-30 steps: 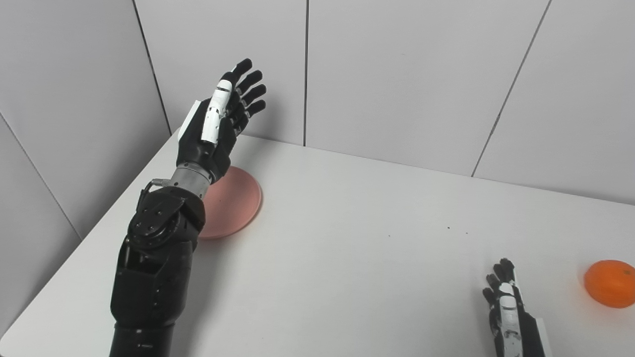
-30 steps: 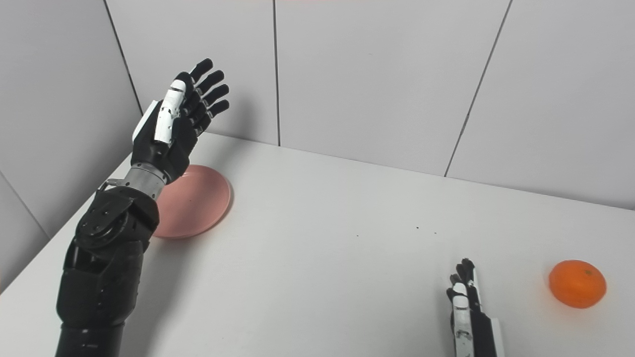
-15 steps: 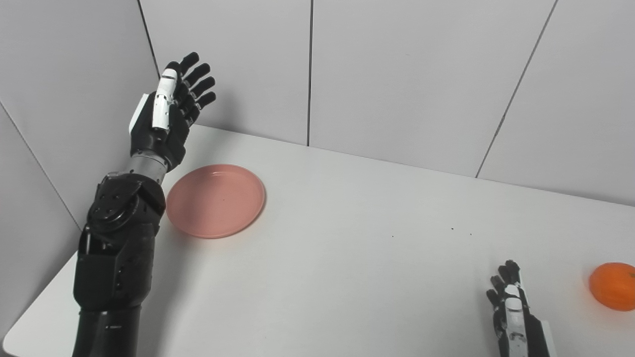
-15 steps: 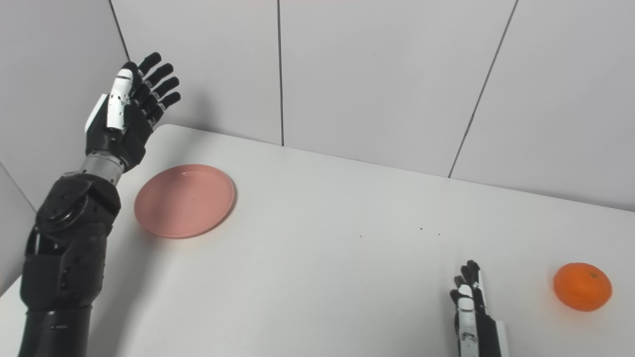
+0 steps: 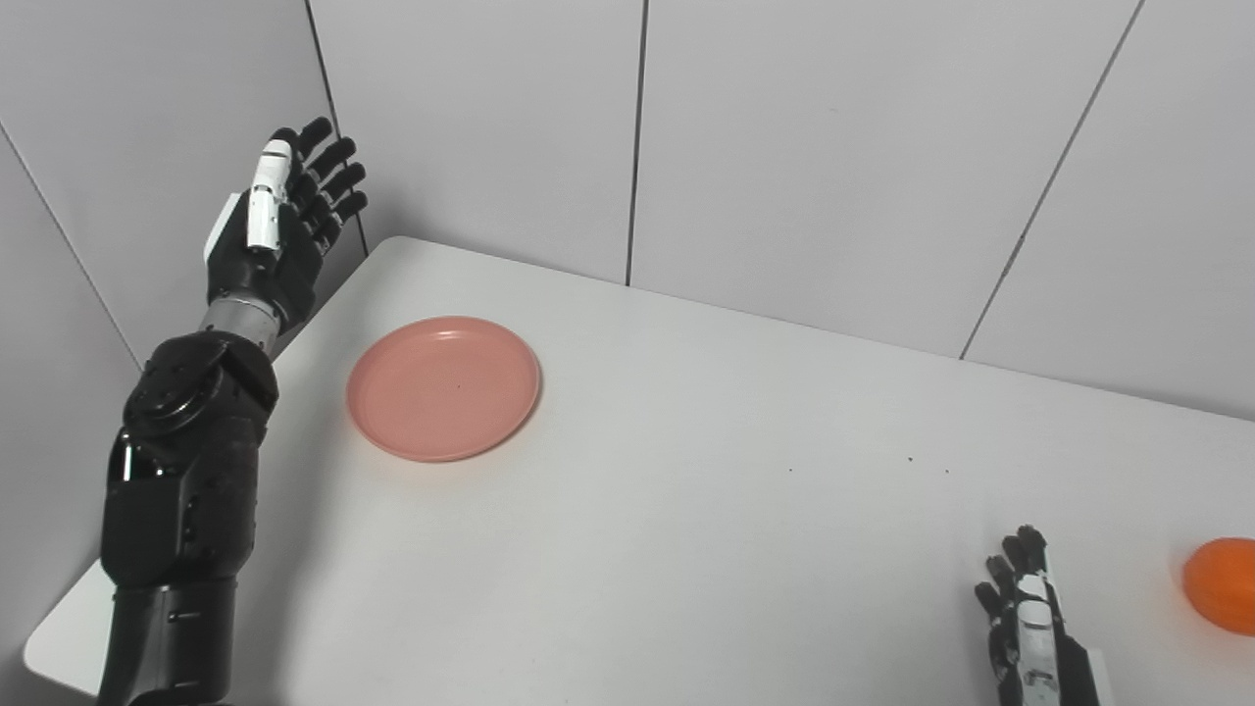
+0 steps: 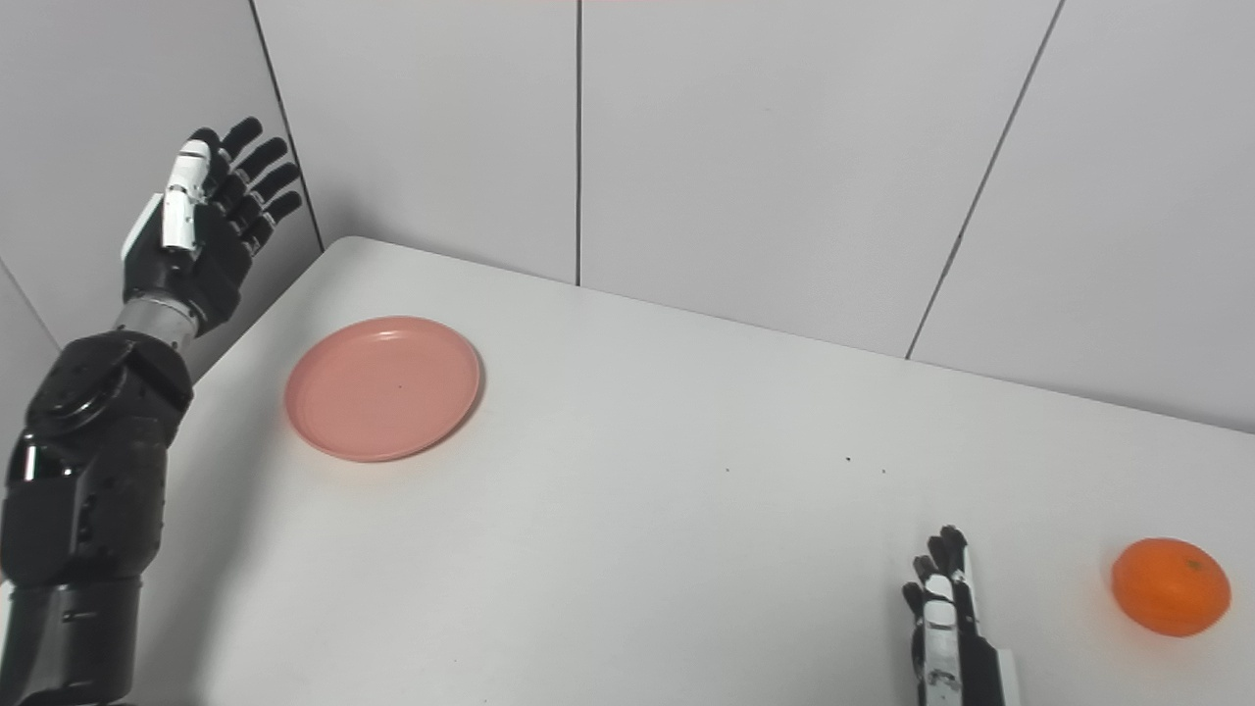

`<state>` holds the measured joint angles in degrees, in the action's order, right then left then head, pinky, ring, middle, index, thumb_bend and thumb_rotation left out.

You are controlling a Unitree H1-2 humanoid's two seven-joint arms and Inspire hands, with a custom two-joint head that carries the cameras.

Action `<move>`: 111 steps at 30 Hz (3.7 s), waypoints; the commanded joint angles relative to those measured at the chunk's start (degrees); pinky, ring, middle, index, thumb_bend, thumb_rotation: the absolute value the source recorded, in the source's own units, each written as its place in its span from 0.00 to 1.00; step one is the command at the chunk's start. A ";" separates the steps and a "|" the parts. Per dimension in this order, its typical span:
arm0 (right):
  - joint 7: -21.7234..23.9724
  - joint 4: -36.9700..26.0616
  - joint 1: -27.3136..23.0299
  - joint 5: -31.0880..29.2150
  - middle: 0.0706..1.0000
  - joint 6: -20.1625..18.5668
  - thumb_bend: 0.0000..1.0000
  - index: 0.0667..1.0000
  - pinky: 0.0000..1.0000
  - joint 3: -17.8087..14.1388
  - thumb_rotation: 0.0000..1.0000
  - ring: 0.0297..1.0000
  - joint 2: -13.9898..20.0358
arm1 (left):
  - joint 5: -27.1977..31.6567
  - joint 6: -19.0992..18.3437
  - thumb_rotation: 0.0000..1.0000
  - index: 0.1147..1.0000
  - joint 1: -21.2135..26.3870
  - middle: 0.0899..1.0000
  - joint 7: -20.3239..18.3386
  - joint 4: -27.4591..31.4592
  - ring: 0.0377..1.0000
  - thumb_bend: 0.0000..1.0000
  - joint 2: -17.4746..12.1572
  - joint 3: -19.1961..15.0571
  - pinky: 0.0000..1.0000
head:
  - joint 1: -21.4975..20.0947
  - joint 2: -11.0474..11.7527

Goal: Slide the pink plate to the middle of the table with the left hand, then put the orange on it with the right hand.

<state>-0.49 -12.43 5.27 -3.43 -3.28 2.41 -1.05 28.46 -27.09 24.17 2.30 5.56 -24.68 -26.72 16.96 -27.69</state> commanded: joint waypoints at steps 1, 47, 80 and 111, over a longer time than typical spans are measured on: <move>0.67 -0.36 -0.58 -0.37 0.99 1.94 0.18 0.99 1.00 -0.40 1.00 0.98 0.15 | 0.09 1.50 1.00 0.88 1.07 0.89 -0.57 0.39 0.89 0.36 -1.88 -0.88 0.91 | 0.03 -0.01; 1.58 -0.74 -0.31 -2.03 1.00 1.54 0.17 1.00 1.00 -1.06 1.00 0.99 0.35 | -1.42 5.15 1.00 0.83 -3.01 0.84 0.54 -11.04 0.85 0.29 2.96 -4.63 0.87 | 1.27 -0.08; 1.63 -1.62 -0.05 -2.44 1.00 1.08 0.16 1.00 1.00 -1.43 1.00 0.99 0.26 | -2.83 10.23 1.00 0.83 -2.69 0.85 -2.75 -18.95 0.85 0.29 4.11 -1.70 0.85 | 1.35 -0.19; 1.63 -1.54 0.04 -2.07 1.00 1.52 0.16 1.00 1.00 -1.16 1.00 0.99 0.17 | -0.98 13.20 1.00 0.78 -1.33 0.80 -8.02 -26.31 0.80 0.35 5.31 3.47 0.78 | 0.77 -0.79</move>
<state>0.98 -12.46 5.63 -5.85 -3.05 1.22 -0.80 26.57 -12.43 22.87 -4.76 -21.88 -19.62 -23.56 17.67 -28.39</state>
